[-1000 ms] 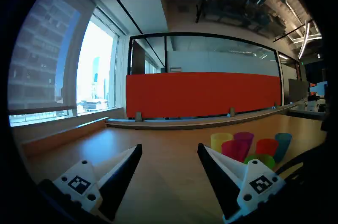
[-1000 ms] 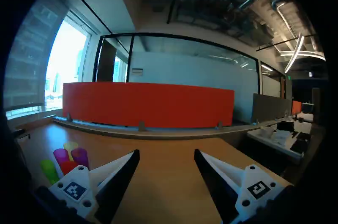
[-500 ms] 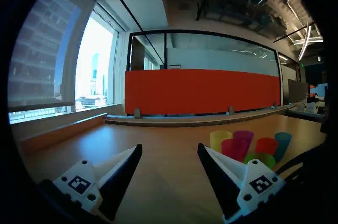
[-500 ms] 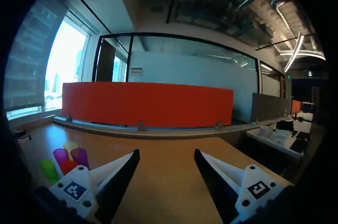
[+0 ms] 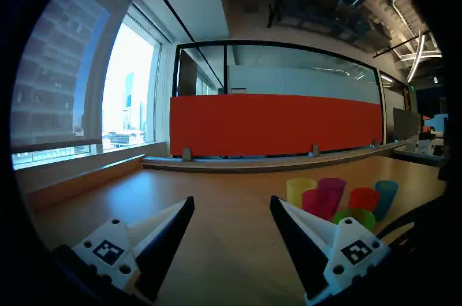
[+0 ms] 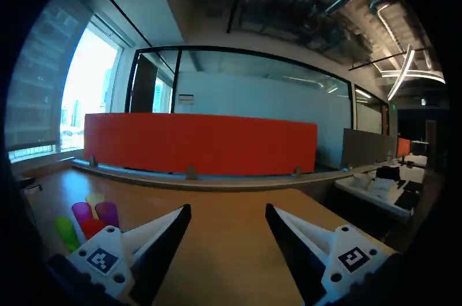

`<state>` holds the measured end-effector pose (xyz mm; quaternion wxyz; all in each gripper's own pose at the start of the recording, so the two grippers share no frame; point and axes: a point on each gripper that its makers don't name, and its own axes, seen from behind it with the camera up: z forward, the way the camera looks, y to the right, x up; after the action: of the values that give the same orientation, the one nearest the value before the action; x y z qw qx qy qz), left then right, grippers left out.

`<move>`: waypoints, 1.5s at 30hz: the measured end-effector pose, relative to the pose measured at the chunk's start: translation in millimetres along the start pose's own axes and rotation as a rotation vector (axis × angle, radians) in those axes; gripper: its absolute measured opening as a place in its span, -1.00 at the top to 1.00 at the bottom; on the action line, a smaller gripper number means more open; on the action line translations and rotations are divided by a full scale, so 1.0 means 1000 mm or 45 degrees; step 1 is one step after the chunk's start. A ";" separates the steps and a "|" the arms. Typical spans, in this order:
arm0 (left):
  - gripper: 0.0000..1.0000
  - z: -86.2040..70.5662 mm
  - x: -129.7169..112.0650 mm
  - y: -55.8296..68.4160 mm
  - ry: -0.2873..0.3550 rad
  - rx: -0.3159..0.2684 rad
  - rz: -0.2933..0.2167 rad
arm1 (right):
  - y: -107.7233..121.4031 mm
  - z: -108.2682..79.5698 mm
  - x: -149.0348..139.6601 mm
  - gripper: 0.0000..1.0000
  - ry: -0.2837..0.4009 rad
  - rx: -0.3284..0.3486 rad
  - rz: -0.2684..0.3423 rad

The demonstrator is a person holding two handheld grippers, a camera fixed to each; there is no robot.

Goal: Pour water

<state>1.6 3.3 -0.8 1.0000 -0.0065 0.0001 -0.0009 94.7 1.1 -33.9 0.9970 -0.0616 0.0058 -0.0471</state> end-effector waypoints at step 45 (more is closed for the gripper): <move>-0.95 0.000 -0.001 0.000 0.000 0.000 0.001 | -0.013 0.027 -0.059 -0.99 0.073 0.151 0.105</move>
<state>0.9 3.7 -0.9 1.0000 -0.0065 0.0001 -0.0004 35.0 -2.9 -4.9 0.9994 -0.0009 0.0341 -0.0080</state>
